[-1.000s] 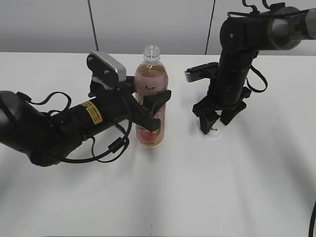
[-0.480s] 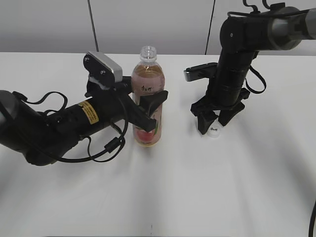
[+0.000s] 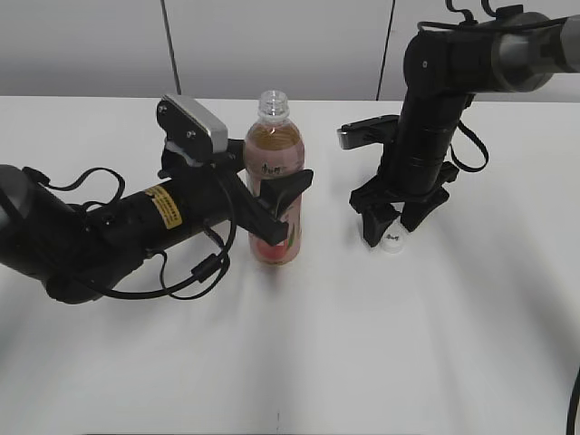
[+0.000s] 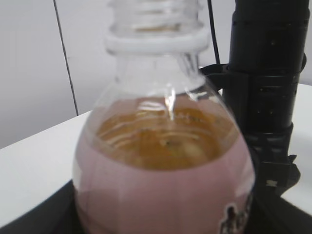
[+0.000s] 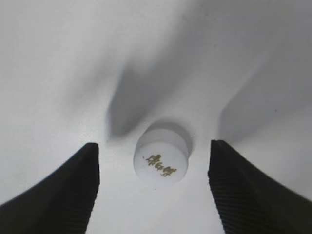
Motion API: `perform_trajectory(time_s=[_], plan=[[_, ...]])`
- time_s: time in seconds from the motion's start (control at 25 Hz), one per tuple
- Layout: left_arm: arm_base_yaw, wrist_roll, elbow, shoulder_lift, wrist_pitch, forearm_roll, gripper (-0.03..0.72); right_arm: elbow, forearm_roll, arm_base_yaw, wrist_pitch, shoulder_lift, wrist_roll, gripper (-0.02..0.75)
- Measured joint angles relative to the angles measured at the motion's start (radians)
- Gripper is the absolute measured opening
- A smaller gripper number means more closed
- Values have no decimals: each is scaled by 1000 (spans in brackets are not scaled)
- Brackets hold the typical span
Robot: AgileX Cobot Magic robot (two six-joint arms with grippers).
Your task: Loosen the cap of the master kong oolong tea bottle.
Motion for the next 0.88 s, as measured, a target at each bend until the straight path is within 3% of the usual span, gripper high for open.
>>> perform_trajectory(time_s=[0.24,0.6,0.88], plan=[[0,0,0,0,0,1,473,0,0,0,0,0,0,526],[0,0,42,-2,-41,-13,554,0,0,0,0,0,1,526],[0,0,100,-2,-72,-61,570,0,0,0,0,0,1,526]])
